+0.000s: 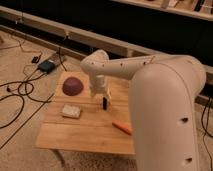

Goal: Place the eraser in the ceramic cup

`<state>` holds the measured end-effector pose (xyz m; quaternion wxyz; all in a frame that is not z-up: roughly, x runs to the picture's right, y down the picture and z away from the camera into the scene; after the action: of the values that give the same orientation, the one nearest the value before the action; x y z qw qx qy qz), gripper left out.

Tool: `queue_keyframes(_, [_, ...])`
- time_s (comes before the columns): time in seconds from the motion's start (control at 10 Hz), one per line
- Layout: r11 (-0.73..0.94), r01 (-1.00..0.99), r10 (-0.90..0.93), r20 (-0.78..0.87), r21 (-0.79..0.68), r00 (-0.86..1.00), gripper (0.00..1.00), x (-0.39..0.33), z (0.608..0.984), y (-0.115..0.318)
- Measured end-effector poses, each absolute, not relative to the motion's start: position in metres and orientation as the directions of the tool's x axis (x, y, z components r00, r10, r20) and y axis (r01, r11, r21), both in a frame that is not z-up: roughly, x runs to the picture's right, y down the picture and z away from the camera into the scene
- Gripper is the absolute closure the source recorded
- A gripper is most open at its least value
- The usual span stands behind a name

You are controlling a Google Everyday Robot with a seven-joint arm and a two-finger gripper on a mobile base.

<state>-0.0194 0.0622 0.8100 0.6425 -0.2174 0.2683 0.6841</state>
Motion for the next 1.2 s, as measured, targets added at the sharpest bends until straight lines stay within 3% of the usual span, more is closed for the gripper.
queue_keyframes(1.2, [-0.103, -0.988, 0.767, -0.623, 0.115, -0.152, 0.35, 0.017, 0.846, 0.049])
